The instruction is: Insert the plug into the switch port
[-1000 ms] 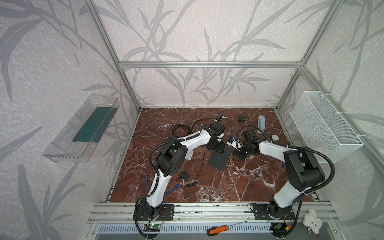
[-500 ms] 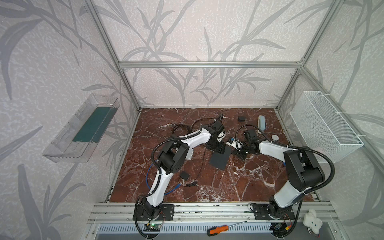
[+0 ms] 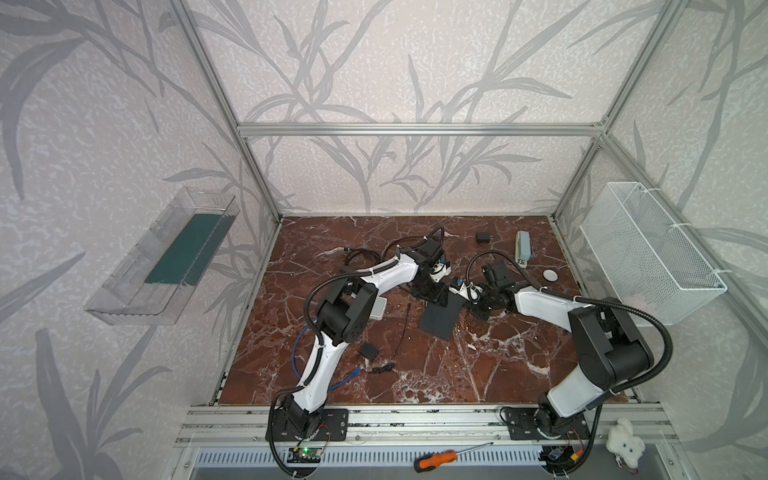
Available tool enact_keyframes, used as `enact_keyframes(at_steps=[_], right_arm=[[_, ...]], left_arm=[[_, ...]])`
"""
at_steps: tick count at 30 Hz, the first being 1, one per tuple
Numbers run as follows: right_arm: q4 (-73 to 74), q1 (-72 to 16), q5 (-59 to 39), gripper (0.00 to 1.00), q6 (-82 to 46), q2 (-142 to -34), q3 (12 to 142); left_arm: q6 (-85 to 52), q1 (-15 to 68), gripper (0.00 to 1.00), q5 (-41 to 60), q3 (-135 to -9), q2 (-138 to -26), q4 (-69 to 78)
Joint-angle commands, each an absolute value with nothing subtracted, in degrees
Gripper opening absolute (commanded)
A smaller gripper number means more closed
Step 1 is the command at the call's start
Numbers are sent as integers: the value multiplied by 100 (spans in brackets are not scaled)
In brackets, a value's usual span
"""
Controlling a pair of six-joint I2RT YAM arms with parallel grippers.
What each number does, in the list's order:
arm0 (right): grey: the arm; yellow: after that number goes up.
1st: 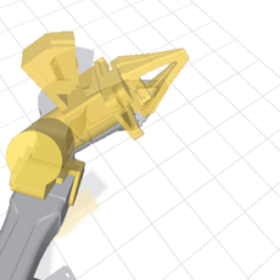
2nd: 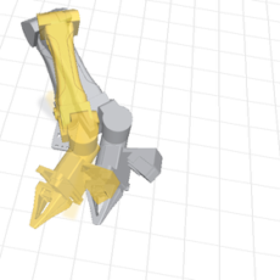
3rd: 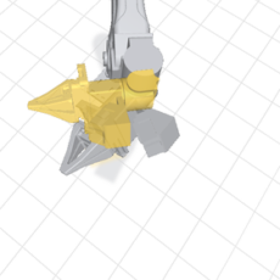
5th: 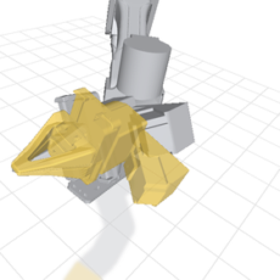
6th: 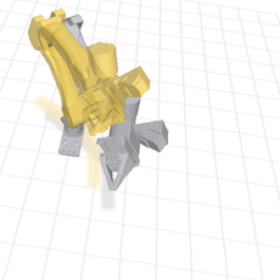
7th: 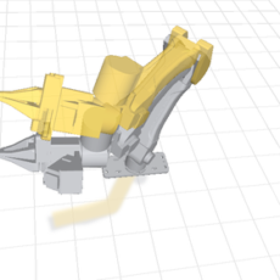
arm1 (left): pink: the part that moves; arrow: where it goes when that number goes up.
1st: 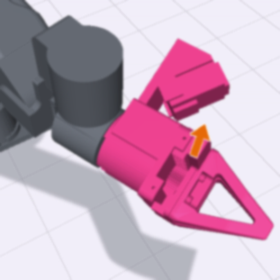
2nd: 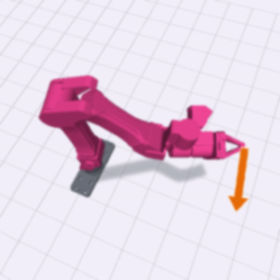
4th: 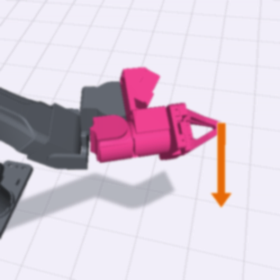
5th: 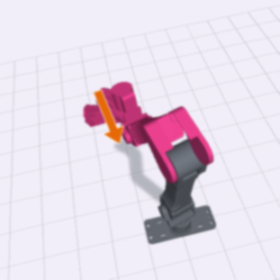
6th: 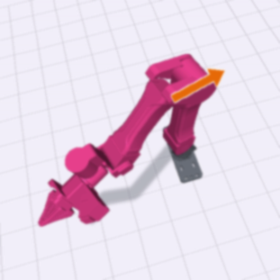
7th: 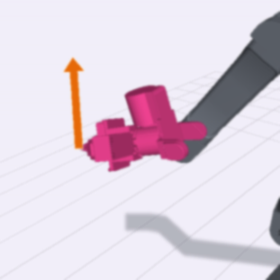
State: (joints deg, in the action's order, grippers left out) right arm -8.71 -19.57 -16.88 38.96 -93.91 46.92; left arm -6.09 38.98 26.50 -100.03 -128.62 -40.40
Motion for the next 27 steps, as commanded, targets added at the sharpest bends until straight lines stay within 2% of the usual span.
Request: enact_keyframes(at_steps=[1, 7, 11, 17, 22, 27], right_arm=[[-138, -2083, -1861, 2, 3636, -9405, 4552], [-274, -2011, -1938, 7, 3500, -9292, 4682], [-925, -1727, -1988, 20, 3645, -8915, 4762], [-1546, -1153, -2424, 32, 3760, -8499, 4818], [-2745, -1107, -2287, 32, 4473, -8652, 5156], [-2921, -1112, -2449, 33, 4758, -8679, 5003]], left_arm=[[-194, 4192, 61, 3657, -10031, -13217, -4205], [-333, 4105, 60, 3416, -9977, -13166, -4176], [-518, 4004, 60, 3184, -9831, -13002, -4030], [-684, 3974, 60, 3024, -9735, -12913, -3950], [-814, 3973, 61, 2829, -9717, -12859, -3966], [-1162, 3973, 62, 2697, -9665, -12777, -3864]])
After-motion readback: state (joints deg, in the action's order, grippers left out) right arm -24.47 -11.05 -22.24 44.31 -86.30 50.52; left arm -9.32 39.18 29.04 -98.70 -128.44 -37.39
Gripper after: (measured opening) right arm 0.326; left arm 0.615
